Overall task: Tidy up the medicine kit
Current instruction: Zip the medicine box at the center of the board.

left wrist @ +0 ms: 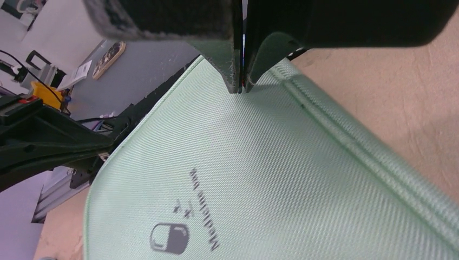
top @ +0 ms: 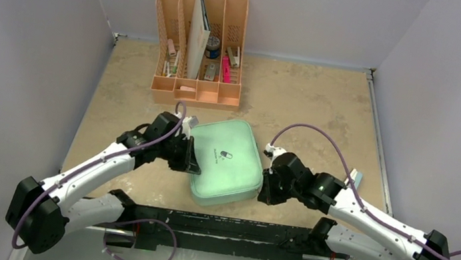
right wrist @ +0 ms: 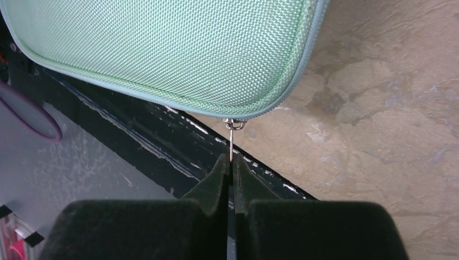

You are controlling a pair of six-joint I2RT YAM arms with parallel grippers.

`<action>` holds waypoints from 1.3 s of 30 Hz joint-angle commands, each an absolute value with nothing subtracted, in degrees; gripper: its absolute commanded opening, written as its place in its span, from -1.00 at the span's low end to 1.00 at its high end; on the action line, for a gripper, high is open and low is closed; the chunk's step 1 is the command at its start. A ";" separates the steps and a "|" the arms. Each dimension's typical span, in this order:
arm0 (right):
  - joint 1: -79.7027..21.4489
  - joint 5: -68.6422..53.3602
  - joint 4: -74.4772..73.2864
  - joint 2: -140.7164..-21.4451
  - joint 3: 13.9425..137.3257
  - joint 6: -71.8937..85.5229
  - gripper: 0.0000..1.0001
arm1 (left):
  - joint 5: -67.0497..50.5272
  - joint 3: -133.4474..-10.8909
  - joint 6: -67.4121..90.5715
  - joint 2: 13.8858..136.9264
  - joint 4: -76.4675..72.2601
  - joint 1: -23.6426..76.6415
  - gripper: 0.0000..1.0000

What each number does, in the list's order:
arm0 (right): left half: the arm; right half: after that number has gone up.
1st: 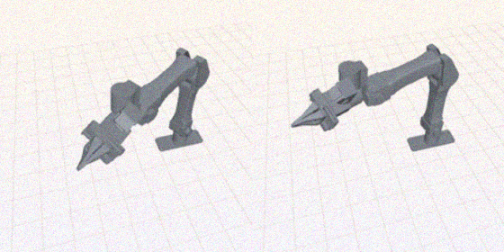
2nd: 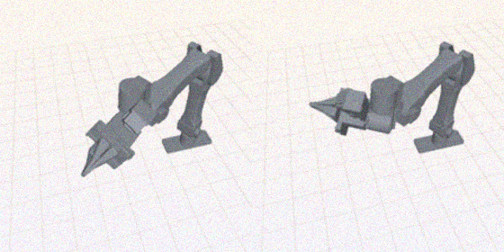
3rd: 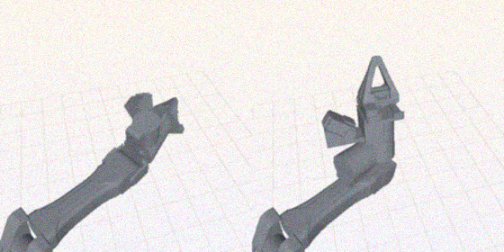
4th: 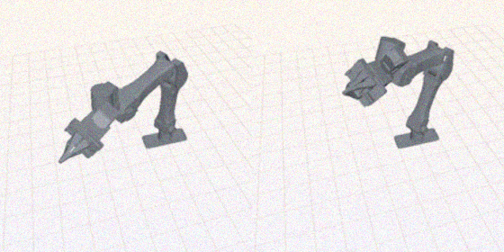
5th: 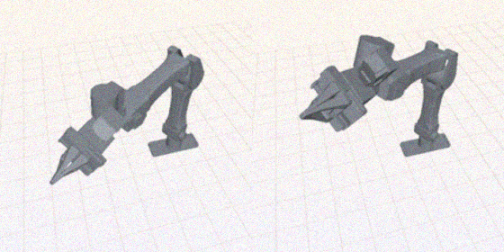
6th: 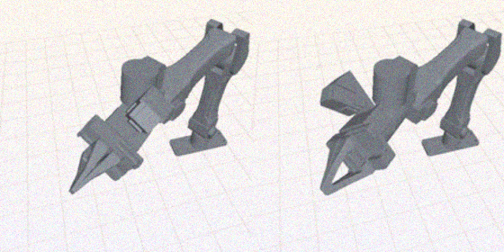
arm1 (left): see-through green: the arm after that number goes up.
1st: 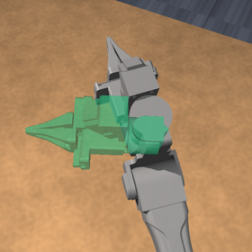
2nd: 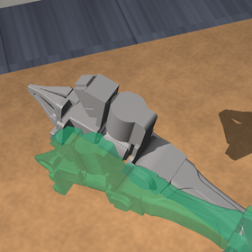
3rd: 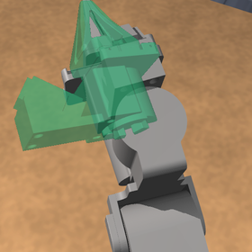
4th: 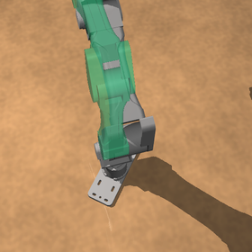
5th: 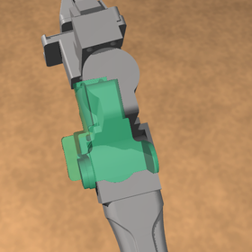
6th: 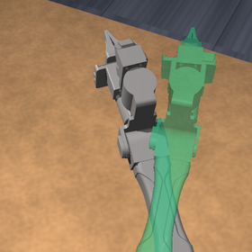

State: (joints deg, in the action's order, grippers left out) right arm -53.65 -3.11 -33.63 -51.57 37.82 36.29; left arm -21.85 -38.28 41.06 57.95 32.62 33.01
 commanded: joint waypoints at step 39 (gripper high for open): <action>-67.15 -8.54 -3.53 -77.70 51.17 27.86 -1.00 | -0.36 -63.97 57.58 49.31 68.35 20.92 0.49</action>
